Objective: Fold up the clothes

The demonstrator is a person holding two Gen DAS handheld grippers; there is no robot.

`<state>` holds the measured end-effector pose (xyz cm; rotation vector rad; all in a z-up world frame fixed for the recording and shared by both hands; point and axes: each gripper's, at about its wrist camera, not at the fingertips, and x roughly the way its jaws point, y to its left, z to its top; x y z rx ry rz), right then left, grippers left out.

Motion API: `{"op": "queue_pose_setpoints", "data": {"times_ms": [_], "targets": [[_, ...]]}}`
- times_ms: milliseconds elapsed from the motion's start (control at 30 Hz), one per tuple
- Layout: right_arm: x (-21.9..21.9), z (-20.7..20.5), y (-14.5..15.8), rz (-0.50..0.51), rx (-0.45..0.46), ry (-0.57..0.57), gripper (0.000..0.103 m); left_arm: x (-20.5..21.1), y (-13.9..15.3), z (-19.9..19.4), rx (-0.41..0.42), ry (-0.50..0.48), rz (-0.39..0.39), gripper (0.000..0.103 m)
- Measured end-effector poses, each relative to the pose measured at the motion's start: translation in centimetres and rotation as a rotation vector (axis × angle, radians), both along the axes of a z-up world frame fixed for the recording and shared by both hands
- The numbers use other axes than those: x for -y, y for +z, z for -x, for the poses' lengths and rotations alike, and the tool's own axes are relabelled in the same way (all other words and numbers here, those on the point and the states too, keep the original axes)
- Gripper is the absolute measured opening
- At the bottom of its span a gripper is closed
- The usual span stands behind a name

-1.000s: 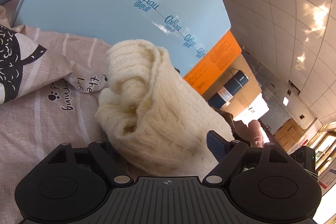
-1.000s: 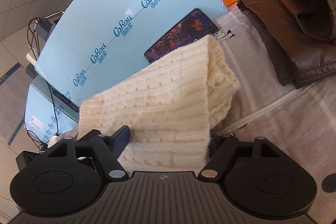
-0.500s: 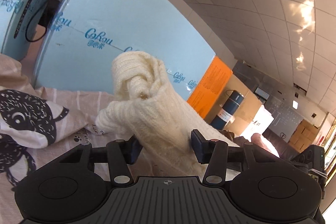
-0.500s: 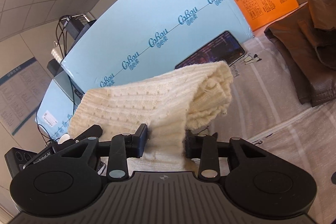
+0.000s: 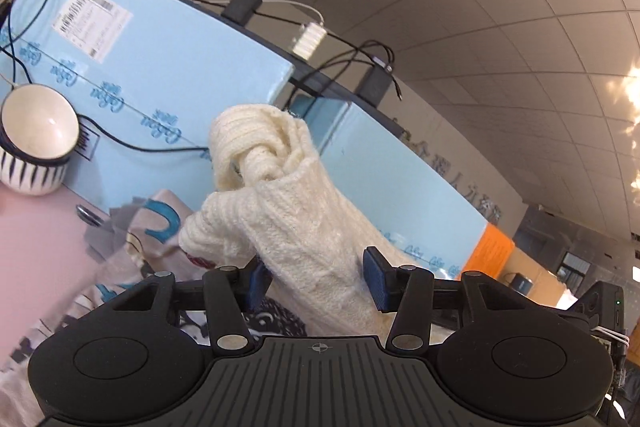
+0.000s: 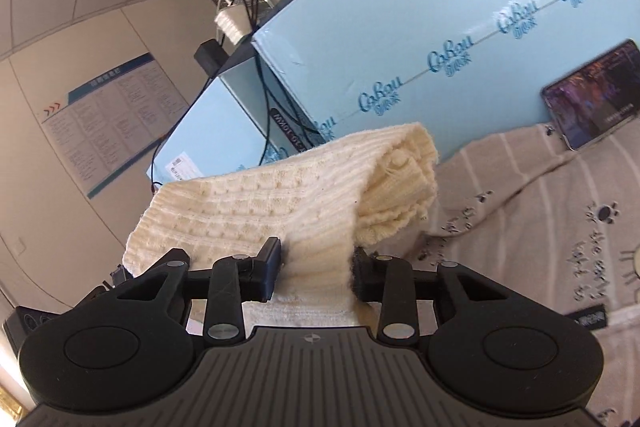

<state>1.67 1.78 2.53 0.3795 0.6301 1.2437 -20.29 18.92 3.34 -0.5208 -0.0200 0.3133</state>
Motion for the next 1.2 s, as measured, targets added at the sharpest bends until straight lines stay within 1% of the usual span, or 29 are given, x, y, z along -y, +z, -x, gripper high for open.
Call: {"op": "queue_pose_setpoints", "data": {"times_ms": [67,133,267,400,467,533,633,667,733,767,800,833,900,933,967,1000,1067,1133,1200], "targets": [[-2.2,0.2,0.4,-0.024,0.028,0.01,0.032,-1.2,0.6,0.5,0.016,0.05,-0.028,0.048],[-4.0,0.1,0.2,-0.034,0.039,0.01,0.032,-2.3,0.9,0.2,0.006,0.081,-0.043,0.048],[-6.8,-0.7,-1.1,-0.013,0.023,-0.012,0.032,-4.2,-0.1,-0.8,-0.019,0.109,-0.002,0.048],[-8.3,-2.0,-3.2,0.026,-0.014,-0.018,0.033,-5.1,-1.9,-1.2,-0.072,0.1,0.042,0.048],[-8.8,-2.4,-4.4,0.056,-0.036,-0.02,0.034,-5.4,-2.3,-1.7,-0.118,0.105,0.04,0.048],[-9.4,-2.8,-5.6,0.108,-0.056,-0.022,0.036,-5.4,-3.0,-2.6,-0.194,0.122,0.022,0.048],[-9.9,-2.9,-6.2,0.166,-0.04,-0.038,0.038,-5.4,-3.9,-3.9,-0.314,0.141,0.015,0.05],[-10.0,-2.9,-6.4,0.185,-0.034,-0.043,0.039,-5.5,-4.2,-4.2,-0.347,0.15,0.019,0.053],[-10.2,-2.9,-6.7,0.222,-0.021,-0.054,0.045,-5.6,-4.6,-4.6,-0.385,0.166,0.021,0.054],[-10.4,-3.0,-6.9,0.241,-0.014,-0.06,0.047,-5.6,-4.8,-4.7,-0.404,0.178,0.022,0.061],[-10.4,-2.8,-6.9,0.253,0.0,-0.068,0.052,-5.6,-4.8,-4.8,-0.424,0.198,0.015,0.069],[-10.4,-2.6,-7.0,0.263,0.017,-0.076,0.057,-5.5,-4.8,-4.8,-0.444,0.219,0.007,0.074],[-10.4,-2.3,-7.0,0.278,0.045,-0.089,0.064,-5.2,-4.8,-5.0,-0.484,0.262,-0.014,0.089],[-10.3,-2.2,-7.0,0.281,0.054,-0.092,0.067,-5.0,-4.8,-5.1,-0.505,0.284,-0.027,0.092],[-10.3,-2.1,-7.0,0.285,0.064,-0.095,0.069,-4.9,-4.8,-5.3,-0.53,0.303,-0.036,0.098],[-10.2,-2.0,-7.0,0.289,0.073,-0.098,0.072,-5.0,-4.9,-5.5,-0.551,0.315,-0.034,0.103],[-10.2,-1.8,-7.0,0.296,0.091,-0.104,0.076,-5.4,-5.2,-5.6,-0.578,0.326,-0.015,0.103],[-10.1,-1.5,-7.0,0.303,0.11,-0.11,0.084,-5.7,-5.4,-5.2,-0.565,0.316,0.006,0.103],[-9.9,-1.5,-6.8,0.301,0.116,-0.125,0.085,-5.7,-5.3,-4.7,-0.543,0.312,0.003,0.103]]}}
